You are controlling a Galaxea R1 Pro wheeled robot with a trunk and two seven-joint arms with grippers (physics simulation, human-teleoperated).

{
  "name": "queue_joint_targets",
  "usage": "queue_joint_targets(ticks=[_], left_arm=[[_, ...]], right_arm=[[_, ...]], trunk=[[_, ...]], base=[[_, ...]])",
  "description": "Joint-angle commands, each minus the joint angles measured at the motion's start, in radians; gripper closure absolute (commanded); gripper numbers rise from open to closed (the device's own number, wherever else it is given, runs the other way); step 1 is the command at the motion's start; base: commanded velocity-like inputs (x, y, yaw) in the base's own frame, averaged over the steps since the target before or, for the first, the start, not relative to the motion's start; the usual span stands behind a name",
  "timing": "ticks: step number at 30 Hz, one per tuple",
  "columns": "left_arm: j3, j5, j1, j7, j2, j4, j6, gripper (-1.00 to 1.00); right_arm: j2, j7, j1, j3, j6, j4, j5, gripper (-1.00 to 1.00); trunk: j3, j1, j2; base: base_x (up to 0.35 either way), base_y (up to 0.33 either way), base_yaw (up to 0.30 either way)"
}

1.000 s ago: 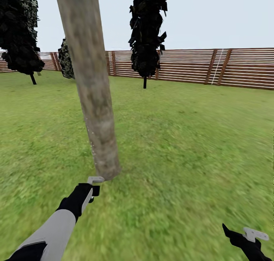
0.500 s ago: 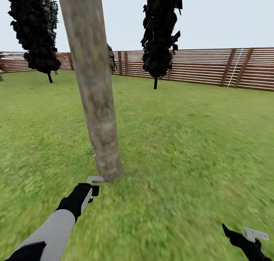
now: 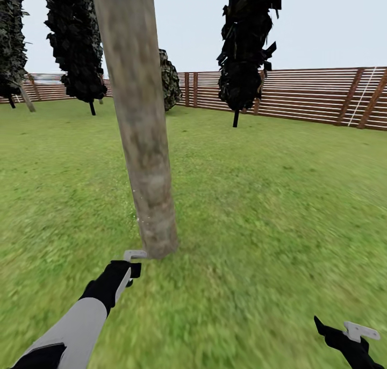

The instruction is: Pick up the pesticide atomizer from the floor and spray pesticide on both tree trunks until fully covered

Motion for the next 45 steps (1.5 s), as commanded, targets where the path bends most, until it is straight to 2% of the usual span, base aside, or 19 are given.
queue_joint_targets(ticks=[1, 3, 4, 9, 15, 24, 26, 31, 36, 40, 43, 45], left_arm=[[0.000, -0.001, 0.001, 0.000, -0.001, 0.000, -0.007, 1.00], [-0.002, -0.002, -0.009, -0.004, -0.003, 0.000, -0.004, 1.00], [-0.003, -0.002, -0.014, -0.001, -0.007, 0.000, 0.061, 1.00], [-0.004, -0.003, -0.005, -0.003, -0.017, 0.001, 0.117, 1.00], [-0.006, -0.002, 0.003, -0.011, -0.035, 0.001, 0.119, 1.00], [-0.006, -0.003, 0.004, -0.008, -0.036, 0.001, 0.119, 1.00], [-0.006, -0.001, 0.005, -0.009, -0.044, 0.003, 0.117, 1.00], [-0.006, -0.002, 0.007, -0.012, -0.061, 0.060, 0.108, 1.00], [-0.001, -0.006, 0.009, -0.005, -0.046, 0.108, 0.092, 1.00], [0.001, -0.003, 0.026, -0.003, 0.004, 0.108, 0.052, 1.00], [0.003, -0.001, 0.027, -0.003, 0.012, 0.100, 0.049, 1.00], [0.004, -0.001, 0.028, -0.002, 0.005, 0.095, 0.047, 1.00]], right_arm=[[0.000, 0.000, 0.000, 0.000, 0.000, 0.000, 0.000, -1.00], [0.000, 0.000, 0.000, 0.000, 0.000, 0.000, 0.000, -1.00], [0.000, 0.000, 0.000, 0.000, 0.000, 0.000, 0.000, -1.00], [0.000, 0.000, 0.000, 0.000, 0.000, 0.000, 0.001, -1.00], [0.000, 0.000, 0.000, 0.000, 0.000, 0.000, -0.001, -1.00], [0.000, 0.000, 0.000, 0.000, 0.000, 0.000, -0.001, -1.00], [0.000, 0.000, 0.000, 0.000, 0.000, 0.000, -0.001, -1.00], [0.000, 0.000, 0.000, 0.000, 0.000, 0.000, 0.000, -1.00], [0.000, 0.000, 0.000, 0.000, 0.000, 0.001, 0.001, -1.00], [0.000, 0.000, 0.000, 0.000, 0.000, 0.001, 0.001, -1.00], [0.000, 0.000, 0.000, 0.000, 0.000, 0.001, 0.001, -1.00], [0.000, 0.000, 0.000, 0.000, 0.000, 0.001, 0.001, -1.00]], trunk=[[0.000, 0.000, 0.000], [0.000, 0.000, 0.000], [0.000, 0.000, 0.000], [0.000, 0.000, 0.000], [0.000, 0.000, 0.000], [0.000, 0.000, 0.000], [0.000, 0.000, 0.000], [0.000, 0.000, 0.000], [0.000, 0.000, 0.000], [0.000, 0.000, 0.000], [0.000, 0.000, 0.000], [0.000, 0.000, 0.000]], base=[[0.003, -0.008, 0.006], [0.001, -0.002, 0.002], [0.000, 0.000, 0.000], [0.000, 0.000, 0.000], [0.124, -0.042, 0.000], [0.250, -0.170, 0.000], [0.054, -0.042, 0.000], [0.007, -0.006, 0.000], [0.000, 0.000, 0.000], [0.000, 0.000, 0.000], [0.000, 0.000, 0.000], [0.000, 0.000, 0.000]])
